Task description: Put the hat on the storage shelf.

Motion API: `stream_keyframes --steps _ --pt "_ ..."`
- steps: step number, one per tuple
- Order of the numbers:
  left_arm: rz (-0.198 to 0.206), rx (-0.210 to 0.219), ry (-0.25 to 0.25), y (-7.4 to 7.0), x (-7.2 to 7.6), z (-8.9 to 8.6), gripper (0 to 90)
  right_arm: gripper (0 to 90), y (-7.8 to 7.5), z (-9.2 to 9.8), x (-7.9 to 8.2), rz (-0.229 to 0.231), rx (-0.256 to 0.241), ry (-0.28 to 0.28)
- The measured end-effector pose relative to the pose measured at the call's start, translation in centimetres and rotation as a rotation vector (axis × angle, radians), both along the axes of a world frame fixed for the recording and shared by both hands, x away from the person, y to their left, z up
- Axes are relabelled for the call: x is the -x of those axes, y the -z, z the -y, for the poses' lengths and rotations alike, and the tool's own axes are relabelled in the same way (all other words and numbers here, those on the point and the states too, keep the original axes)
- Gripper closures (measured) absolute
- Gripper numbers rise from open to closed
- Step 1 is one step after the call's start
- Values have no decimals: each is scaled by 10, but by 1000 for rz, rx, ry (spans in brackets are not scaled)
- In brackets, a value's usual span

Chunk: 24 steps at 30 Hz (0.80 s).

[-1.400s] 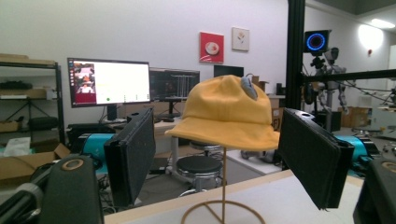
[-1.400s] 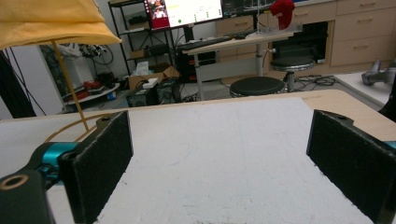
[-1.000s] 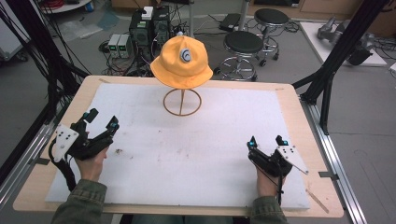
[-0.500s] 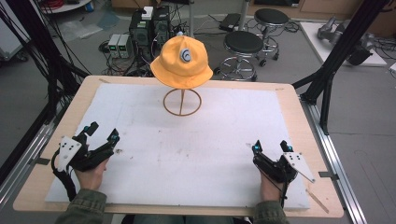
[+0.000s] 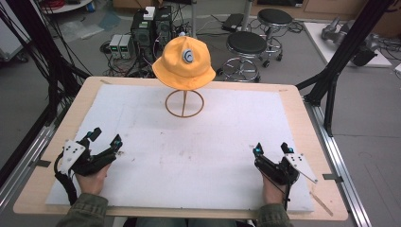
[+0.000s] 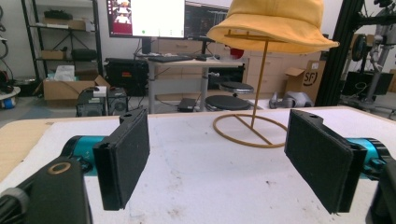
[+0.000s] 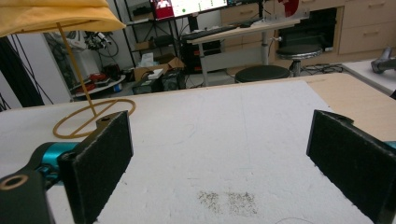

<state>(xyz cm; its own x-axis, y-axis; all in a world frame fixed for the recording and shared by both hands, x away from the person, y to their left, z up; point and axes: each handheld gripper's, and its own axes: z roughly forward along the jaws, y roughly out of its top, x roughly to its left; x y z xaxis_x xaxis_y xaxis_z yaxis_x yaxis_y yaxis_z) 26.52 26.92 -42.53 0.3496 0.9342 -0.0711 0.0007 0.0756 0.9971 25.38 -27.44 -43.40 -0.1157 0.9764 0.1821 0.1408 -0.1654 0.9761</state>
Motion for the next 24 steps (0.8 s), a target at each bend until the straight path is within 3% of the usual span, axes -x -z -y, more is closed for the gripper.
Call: stream_keyframes --steps 24 --pt "-39 36 29 8 1 -4 227 60 2 2 -3 -31 -20 -5"
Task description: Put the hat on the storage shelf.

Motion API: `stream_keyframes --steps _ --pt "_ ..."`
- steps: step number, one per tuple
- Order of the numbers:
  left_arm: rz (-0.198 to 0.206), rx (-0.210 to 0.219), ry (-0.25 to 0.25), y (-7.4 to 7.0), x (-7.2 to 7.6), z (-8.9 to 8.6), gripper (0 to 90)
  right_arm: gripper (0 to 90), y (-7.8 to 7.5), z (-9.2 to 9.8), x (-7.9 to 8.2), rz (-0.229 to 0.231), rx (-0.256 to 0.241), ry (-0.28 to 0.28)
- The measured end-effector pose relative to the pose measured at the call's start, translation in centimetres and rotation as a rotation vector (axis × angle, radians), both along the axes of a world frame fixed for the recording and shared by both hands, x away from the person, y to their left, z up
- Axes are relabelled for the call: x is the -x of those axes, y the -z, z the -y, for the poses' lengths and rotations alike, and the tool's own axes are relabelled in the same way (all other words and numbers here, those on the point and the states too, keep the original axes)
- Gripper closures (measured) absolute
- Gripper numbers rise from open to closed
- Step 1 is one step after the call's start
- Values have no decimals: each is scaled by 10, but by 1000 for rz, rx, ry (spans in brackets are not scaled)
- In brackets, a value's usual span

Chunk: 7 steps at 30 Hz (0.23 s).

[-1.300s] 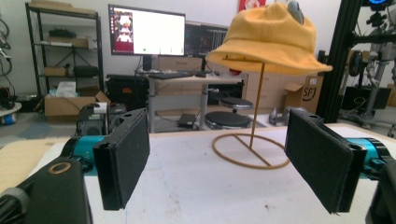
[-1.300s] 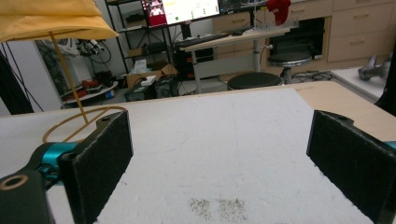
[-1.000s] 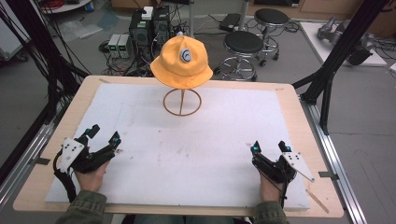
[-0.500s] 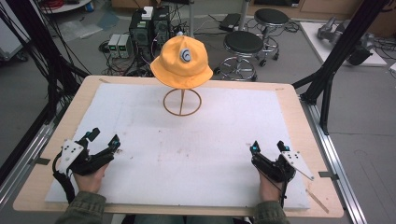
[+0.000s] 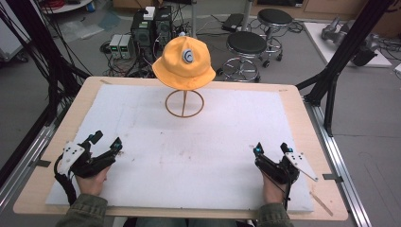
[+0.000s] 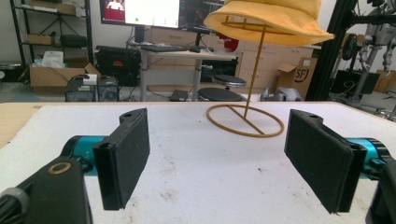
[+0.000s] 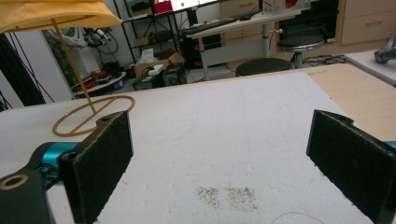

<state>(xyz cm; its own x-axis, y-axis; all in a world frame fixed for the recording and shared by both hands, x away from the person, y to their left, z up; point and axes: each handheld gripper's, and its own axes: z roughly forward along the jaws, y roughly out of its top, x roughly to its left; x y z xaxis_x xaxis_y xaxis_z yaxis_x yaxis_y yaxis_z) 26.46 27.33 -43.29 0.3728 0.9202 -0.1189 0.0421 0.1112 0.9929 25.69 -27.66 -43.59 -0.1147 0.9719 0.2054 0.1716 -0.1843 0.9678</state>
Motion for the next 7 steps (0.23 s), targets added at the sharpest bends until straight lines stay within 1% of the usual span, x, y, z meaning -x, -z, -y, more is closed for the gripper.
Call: stream_keyframes --steps 7 --pt "-5 1 -2 1 0 -2 227 60 1 0 -1 -3 -1 -4"
